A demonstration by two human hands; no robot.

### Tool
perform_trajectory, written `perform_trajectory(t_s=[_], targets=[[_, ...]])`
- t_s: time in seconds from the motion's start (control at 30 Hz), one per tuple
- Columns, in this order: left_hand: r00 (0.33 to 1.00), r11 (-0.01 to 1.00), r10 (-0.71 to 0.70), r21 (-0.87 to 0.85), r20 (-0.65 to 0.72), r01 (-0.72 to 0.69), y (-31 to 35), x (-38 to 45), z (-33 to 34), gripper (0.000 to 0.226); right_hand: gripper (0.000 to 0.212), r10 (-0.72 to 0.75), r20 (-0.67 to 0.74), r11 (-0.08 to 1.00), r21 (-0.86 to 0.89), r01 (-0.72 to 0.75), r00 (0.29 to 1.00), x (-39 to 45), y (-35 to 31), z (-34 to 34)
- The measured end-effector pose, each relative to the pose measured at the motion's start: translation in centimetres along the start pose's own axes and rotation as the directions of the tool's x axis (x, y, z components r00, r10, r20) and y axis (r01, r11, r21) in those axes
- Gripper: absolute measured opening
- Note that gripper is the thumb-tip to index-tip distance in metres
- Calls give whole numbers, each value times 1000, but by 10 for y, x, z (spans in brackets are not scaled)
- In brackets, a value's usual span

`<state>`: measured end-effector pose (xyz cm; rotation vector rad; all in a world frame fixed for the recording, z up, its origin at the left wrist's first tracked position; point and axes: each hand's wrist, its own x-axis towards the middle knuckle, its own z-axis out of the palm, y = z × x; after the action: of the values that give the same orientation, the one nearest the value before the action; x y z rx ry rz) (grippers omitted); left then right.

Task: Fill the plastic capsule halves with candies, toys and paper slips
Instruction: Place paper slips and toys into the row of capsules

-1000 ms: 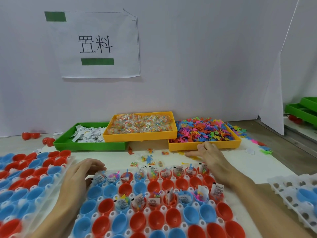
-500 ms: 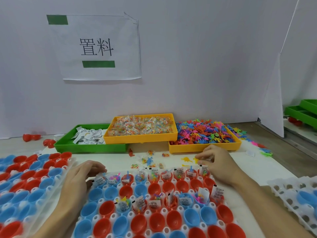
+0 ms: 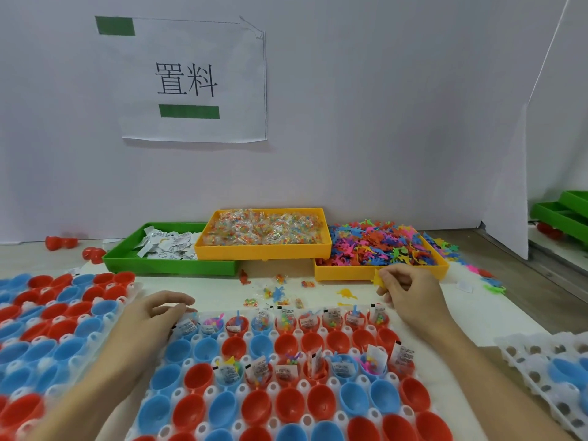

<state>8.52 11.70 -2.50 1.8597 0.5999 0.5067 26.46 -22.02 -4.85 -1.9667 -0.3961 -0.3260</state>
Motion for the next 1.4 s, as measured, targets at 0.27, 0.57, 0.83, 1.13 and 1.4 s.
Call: perform_trajectory(t_s=[0.27,0.57,0.83,1.13,1.4], targets=[[983,982,-182,57,33,180,9,-1,-11,14,14,55,-22,992,117,-52,998,0,-2,-7],[937,954,-291,-13,191,299,11,-3,-19,19,14,-23,-18,978,206,26,1000,3,-49,-13],[931,932,-300,-144,207,333,12,-4,-15,18,20,-193,288,981,69,180,938,1,-124,-2],[947,950,-273,-106,172,293,9,-3,-10,22,14,-221,693,944,-24,328,686,-23,-199,57],[962,957,-235,-139,137,254,10,-5,-10,23,3,-174,815,892,-108,439,552,-44,-212,109]])
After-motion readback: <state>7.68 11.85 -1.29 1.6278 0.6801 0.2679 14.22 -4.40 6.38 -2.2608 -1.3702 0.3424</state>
